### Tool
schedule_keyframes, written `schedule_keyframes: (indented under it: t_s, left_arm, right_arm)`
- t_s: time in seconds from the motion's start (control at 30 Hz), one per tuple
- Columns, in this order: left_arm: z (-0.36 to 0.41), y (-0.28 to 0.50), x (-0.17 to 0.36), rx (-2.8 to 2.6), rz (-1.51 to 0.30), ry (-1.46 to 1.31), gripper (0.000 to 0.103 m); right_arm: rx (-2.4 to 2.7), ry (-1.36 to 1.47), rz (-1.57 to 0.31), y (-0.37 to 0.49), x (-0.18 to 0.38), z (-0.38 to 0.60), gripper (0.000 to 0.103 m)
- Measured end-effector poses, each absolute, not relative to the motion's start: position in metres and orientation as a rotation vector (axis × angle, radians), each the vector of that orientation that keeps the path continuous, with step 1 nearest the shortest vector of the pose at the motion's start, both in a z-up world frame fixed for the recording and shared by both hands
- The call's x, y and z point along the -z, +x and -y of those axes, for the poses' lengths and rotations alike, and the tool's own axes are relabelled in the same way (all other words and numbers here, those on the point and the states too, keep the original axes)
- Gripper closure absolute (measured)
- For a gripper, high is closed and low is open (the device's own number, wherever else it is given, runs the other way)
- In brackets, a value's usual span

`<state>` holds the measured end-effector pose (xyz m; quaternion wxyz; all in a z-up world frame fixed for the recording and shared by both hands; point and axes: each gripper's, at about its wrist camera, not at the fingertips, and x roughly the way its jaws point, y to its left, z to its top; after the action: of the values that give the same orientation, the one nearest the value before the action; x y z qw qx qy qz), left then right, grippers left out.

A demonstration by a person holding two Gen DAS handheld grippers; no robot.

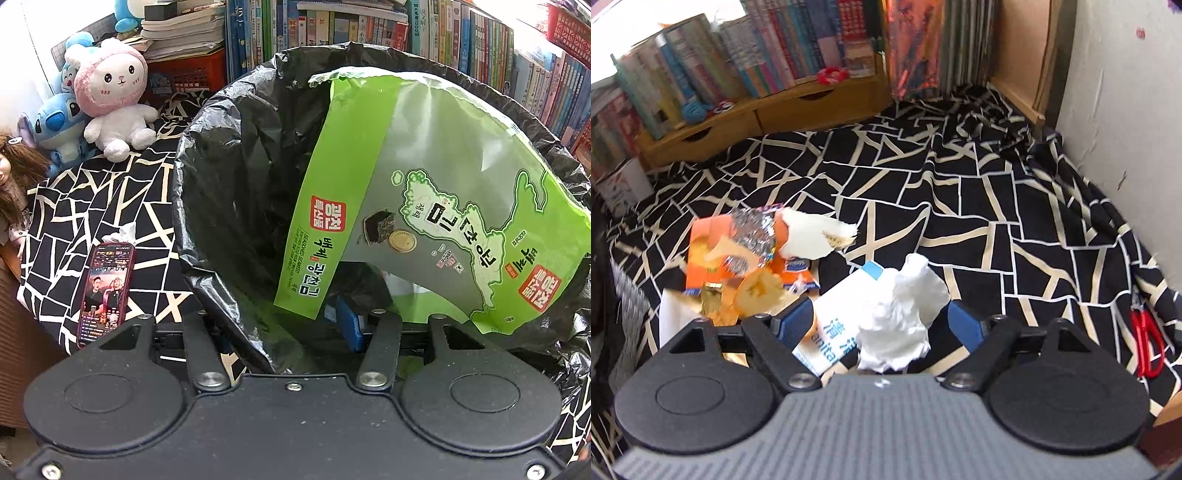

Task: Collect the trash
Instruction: 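Lower the right tool to the crumpled white tissue and close on it, then carry the white tissue with the right tool into the bin and release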

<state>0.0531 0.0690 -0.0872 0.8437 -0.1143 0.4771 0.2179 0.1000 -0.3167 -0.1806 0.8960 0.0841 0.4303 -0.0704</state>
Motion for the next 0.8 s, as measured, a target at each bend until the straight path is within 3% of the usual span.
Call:
schedule_keyframes:
  t_s: [0.27,0.37,0.43,0.47,0.8]
  left_arm:
    - [-0.069,0.054,0.087,-0.458,-1.009,-0.248,0.052]
    - [-0.069,0.054,0.088,-0.457,-1.010,-0.245,0.052]
    - [-0.069,0.054,0.088,-0.456,-1.010,-0.249,0.052]
    - [-0.069,0.054,0.088,-0.456,-1.010,-0.251,0.052]
    - [-0.070,0.054,0.088,-0.454,-1.007,-0.258,0.053]
  right_arm:
    - [0.112,0.218,-1.011,0.127,0.187,0.333,0.023]
    - [0.118,0.207,-1.056,0.131,0.193,0.335,0.042]
    - [0.122,0.214,-1.059,0.130,0.192,0.335,0.072]
    - [0.121,0.216,-1.054,0.129,0.190,0.335,0.075]
    - [0.045,0.290,-0.904,0.121,0.140,0.333,0.080]
